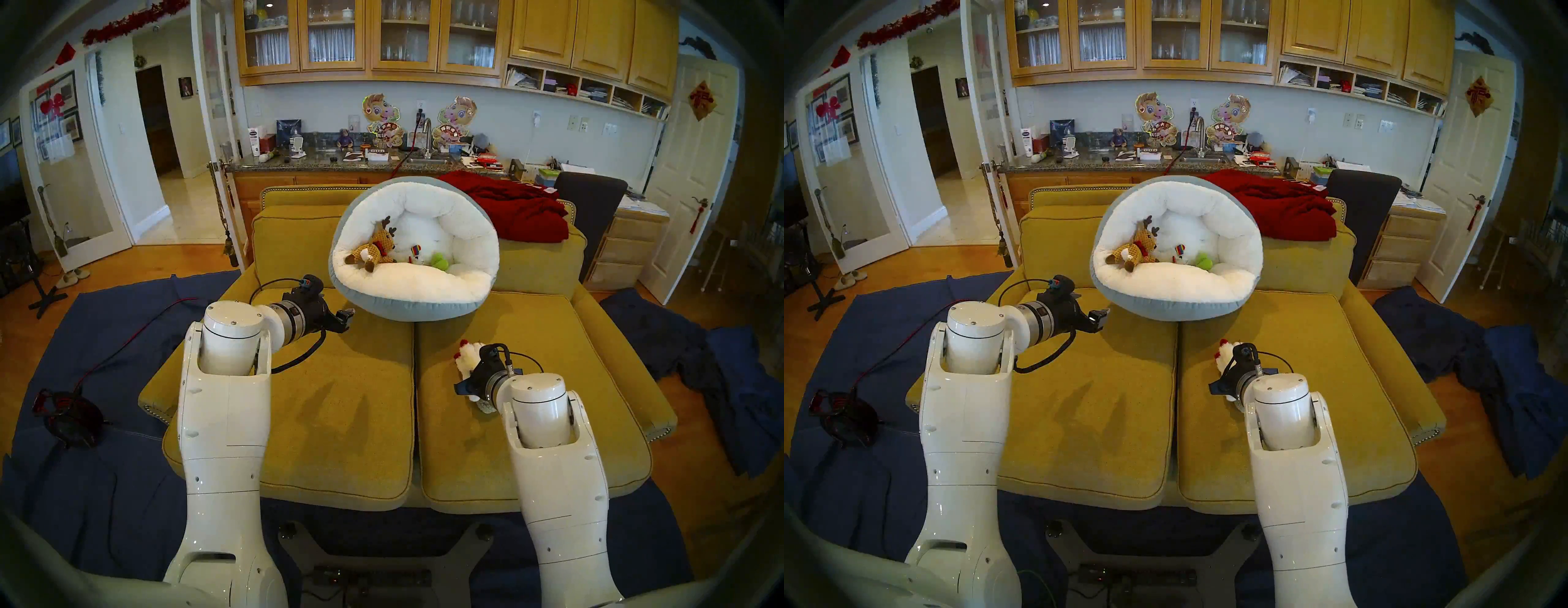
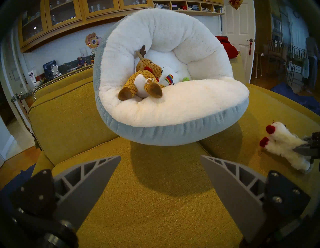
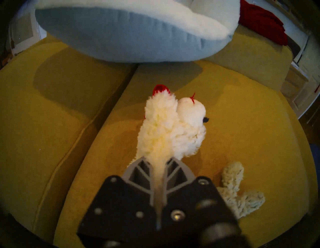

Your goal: Put toys into dog bed

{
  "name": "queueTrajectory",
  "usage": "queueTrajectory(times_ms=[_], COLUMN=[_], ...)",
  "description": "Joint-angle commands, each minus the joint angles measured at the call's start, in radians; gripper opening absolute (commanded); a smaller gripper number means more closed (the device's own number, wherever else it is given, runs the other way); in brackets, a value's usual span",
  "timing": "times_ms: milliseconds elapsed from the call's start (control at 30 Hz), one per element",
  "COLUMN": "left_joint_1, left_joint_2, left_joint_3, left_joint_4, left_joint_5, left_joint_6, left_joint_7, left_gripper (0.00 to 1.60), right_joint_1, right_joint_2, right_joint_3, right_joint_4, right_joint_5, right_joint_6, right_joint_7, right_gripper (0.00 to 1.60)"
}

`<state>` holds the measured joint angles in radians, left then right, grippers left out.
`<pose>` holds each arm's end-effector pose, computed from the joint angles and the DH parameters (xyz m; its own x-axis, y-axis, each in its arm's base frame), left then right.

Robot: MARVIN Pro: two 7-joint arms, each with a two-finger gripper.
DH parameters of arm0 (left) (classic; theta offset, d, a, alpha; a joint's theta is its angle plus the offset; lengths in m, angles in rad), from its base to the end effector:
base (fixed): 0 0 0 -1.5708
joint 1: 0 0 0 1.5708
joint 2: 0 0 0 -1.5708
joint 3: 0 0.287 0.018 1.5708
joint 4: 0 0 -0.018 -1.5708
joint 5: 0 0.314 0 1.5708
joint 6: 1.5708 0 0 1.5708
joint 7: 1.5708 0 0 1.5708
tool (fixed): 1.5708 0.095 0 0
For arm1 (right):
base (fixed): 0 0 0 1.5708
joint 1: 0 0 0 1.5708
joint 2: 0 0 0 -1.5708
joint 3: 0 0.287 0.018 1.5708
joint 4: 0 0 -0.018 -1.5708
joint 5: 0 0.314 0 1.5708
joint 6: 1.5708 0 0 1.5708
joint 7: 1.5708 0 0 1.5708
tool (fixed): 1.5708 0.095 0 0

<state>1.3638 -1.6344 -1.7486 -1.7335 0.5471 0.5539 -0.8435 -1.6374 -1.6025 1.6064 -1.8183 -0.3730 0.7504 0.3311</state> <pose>0.4512 0.0074 -0.2227 0.2940 -0.3128 0.9032 -0.4568 -0.8760 -0.1547 0.3879 0.0007 -0.3043 0.5579 0.2224 0.7995 0.1727 -0.9734 0.1503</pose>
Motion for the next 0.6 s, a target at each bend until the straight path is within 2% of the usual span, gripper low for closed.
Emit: queueTrajectory(times_ms=[0, 200, 300, 433, 533, 567], left_joint_1=[-0.035, -0.035, -0.034, -0.034, -0.033, -0.033], left_joint_2=[0.001, 0.001, 0.001, 0.001, 0.001, 0.001], left_joint_3=[0.0, 0.0, 0.0, 0.001, 0.001, 0.001], left_joint_4=[-0.026, -0.026, -0.026, -0.026, -0.025, -0.025], left_joint_5=[-0.007, -0.007, -0.007, -0.006, -0.006, -0.006], left_joint_6=[-0.007, -0.007, -0.007, -0.007, -0.007, -0.007], left_joint_7=[-0.001, -0.001, 0.0, 0.0, 0.001, 0.001], left_gripper=[1.6, 1.6, 1.6, 1.6, 1.6, 1.6], right_joint_1=[0.055, 0.104, 0.122, 0.187, 0.189, 0.221], right_joint_2=[0.018, 0.039, 0.054, 0.077, 0.085, 0.087], right_joint_3=[0.033, 0.058, 0.054, 0.048, 0.035, 0.03], right_joint_4=[-0.108, -0.106, -0.118, -0.1, -0.109, -0.089], right_joint_5=[0.037, 0.061, 0.068, 0.069, 0.071, 0.07], right_joint_6=[-0.029, -0.034, -0.044, -0.04, -0.054, -0.05], right_joint_7=[0.038, 0.074, 0.09, 0.114, 0.112, 0.117], right_gripper=[0.0, 0.0, 0.0, 0.0, 0.0, 0.0])
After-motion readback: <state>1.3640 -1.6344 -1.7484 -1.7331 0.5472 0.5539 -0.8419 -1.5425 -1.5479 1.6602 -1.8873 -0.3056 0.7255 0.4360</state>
